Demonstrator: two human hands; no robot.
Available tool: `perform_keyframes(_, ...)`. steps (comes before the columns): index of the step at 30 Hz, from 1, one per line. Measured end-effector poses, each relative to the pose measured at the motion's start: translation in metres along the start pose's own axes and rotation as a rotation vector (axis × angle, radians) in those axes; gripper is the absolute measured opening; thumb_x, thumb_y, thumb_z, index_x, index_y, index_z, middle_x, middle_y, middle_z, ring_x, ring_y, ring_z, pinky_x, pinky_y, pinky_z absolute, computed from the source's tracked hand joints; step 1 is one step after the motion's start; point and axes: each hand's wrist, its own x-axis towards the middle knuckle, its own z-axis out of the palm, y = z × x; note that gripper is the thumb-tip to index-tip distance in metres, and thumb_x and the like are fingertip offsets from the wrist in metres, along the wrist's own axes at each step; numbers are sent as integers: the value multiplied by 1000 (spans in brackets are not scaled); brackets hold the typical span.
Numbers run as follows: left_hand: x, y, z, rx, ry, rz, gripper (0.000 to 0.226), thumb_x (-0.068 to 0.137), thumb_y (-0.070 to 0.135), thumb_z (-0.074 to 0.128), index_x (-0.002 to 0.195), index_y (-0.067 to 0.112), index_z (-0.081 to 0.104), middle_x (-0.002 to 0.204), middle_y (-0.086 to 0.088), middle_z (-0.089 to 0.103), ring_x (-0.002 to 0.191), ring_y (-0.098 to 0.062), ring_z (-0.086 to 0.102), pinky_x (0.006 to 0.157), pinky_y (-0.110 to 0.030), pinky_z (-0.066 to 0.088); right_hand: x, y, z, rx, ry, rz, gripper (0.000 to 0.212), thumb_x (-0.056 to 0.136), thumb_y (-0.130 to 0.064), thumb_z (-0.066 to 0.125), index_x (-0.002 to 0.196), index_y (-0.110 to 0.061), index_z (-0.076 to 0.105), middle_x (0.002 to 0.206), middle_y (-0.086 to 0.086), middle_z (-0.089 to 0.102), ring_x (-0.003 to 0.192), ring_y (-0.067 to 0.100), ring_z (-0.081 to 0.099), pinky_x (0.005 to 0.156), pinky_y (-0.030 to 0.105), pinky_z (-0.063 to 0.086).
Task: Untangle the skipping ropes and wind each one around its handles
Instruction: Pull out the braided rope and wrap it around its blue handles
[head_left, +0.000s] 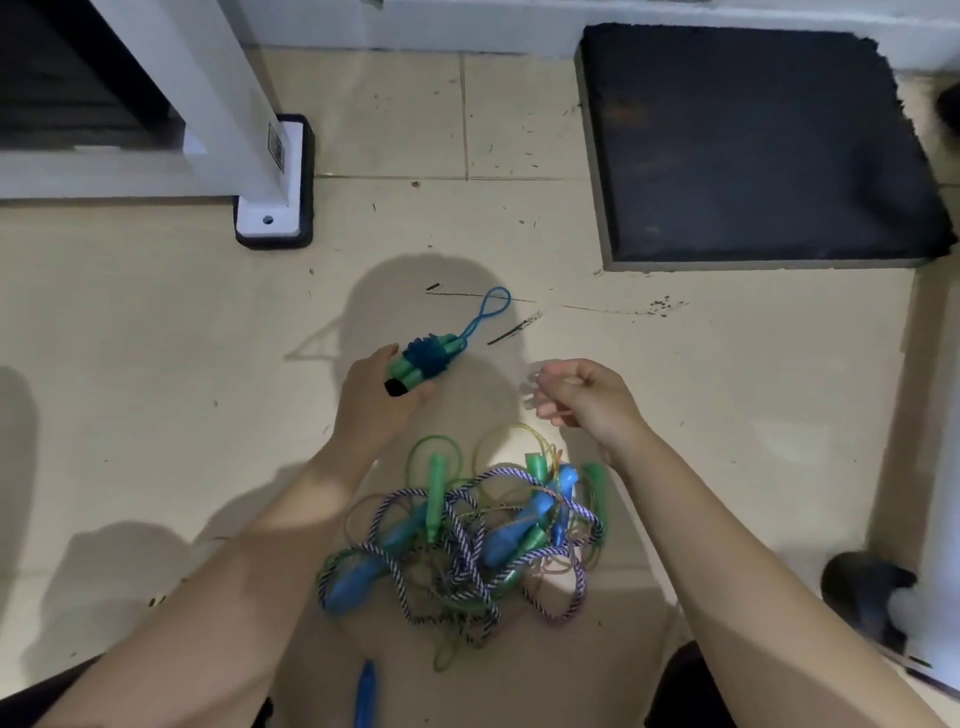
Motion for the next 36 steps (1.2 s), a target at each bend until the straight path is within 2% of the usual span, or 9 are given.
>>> perform_keyframes(5,-63,-2,12,-115,37,-115,23,82,25,75,101,18,63,92,2,60,87,-17,58,67,-19,40,-29,32,-6,-119,7,-42,16,81,-4,77,79,-16,66,82,4,64,69,8,57,72,18,49)
perform_keyframes(9,-92,-15,37,-77,-220,-178,53,78,33,81,123,18,57,105,2,59,98,-18,58,79,-25,40,-45,57,-6,-243,-86,-46,28,73,-3,83,87,-16,63,84,-2,54,72,7,50,68,9,42)
perform_keyframes(12,-96,-21,44,-9,-249,-189,64,73,30,84,129,21,54,109,-3,64,100,-21,59,84,-28,44,-48,68,-6,-454,-237,-43,37,70,-9,87,99,-14,64,87,-7,52,77,8,50,68,12,40)
perform_keyframes(14,-94,-21,42,-56,-273,-208,60,73,26,85,126,19,57,105,-6,67,101,-24,63,89,-32,48,-49,73,-3,-607,-273,-33,28,71,-10,86,88,-17,64,88,-6,55,81,9,51,70,14,39)
perform_keyframes(19,-104,10,8,-421,-413,-247,25,85,4,73,109,6,68,90,-8,69,81,-23,67,80,-32,55,-67,50,-2,-566,-257,0,28,77,-11,82,60,-16,60,53,-10,49,50,2,42,56,22,36)
perform_keyframes(24,-129,52,-53,-379,-410,-84,17,85,10,74,100,8,67,96,-14,72,76,-17,69,70,-26,57,-123,-26,-5,-682,-452,-58,21,82,-27,78,66,-20,67,62,-8,59,59,6,50,60,21,39)
perform_keyframes(28,-171,95,-107,-290,-448,25,13,82,13,77,92,11,69,90,-10,71,76,-15,67,74,-28,56,-184,-77,-5,-565,-481,-184,12,84,-20,74,75,-12,74,79,20,69,72,20,57,72,33,44)
perform_keyframes(32,-226,142,-162,-225,-527,249,50,58,35,86,104,20,70,106,-1,73,100,-13,66,92,-33,50,-260,-131,-2,-466,-562,-331,10,91,-12,67,81,-11,70,79,4,70,72,12,61,70,26,49)
perform_keyframes(36,-277,184,-203,-401,-542,425,53,65,21,84,115,21,65,107,4,74,105,-10,67,89,-23,50,-332,-178,-6,-262,-528,-541,10,92,-7,63,84,-7,69,78,6,69,72,17,62,71,31,51)
